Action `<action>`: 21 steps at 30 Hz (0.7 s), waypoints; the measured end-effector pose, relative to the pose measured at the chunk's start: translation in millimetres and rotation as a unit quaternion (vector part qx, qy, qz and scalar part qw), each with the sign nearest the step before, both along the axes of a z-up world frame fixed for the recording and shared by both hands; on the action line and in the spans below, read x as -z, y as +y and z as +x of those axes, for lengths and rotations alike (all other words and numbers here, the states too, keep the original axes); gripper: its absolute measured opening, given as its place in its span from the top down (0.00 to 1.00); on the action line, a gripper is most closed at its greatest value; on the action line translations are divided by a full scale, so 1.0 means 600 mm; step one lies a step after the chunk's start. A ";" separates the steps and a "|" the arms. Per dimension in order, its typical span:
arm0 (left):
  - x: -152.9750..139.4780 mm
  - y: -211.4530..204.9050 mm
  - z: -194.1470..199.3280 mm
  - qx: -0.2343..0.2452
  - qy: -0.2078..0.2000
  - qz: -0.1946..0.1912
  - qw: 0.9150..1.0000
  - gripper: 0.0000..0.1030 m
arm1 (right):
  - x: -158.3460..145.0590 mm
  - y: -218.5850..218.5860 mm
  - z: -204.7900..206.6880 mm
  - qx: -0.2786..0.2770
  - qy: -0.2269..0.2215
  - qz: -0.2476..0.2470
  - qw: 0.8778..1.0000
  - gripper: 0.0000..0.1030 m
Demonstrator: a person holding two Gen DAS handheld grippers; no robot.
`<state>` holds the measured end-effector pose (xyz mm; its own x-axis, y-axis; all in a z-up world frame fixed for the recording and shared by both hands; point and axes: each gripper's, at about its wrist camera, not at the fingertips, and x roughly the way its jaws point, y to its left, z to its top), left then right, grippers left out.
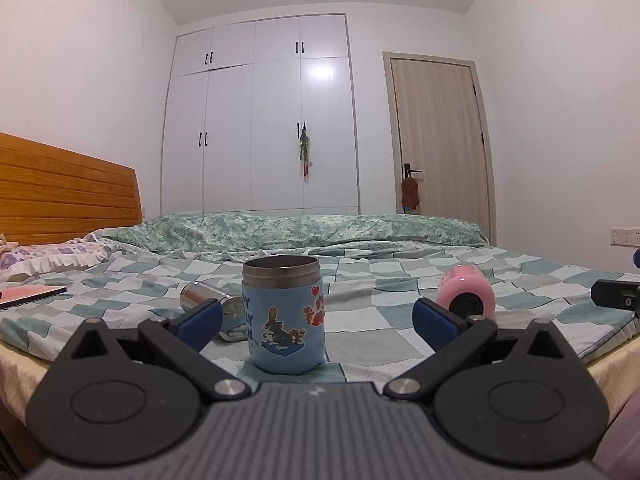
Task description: Flip cup upright
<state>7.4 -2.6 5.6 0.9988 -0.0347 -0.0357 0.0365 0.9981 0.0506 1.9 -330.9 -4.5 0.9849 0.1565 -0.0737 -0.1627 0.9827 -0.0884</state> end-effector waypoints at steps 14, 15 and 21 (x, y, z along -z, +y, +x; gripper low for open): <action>0.000 0.004 -0.002 0.000 -0.003 -0.001 1.000 0.00 | 0.002 0.000 -0.002 0.001 -0.004 0.001 1.000 0.00; 0.001 0.004 -0.001 0.000 -0.003 -0.001 1.000 0.00 | 0.002 -0.001 -0.002 0.001 -0.004 0.001 1.000 0.00; 0.001 0.004 -0.001 -0.001 -0.004 -0.001 1.000 0.00 | 0.001 -0.001 -0.002 0.001 -0.004 0.001 1.000 0.00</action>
<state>6.9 0.0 5.0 0.9991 -0.0334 -0.0269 0.0347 0.9982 0.0488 1.0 -331.3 -5.4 0.9859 0.1539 -0.0662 -0.1594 0.9833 -0.0875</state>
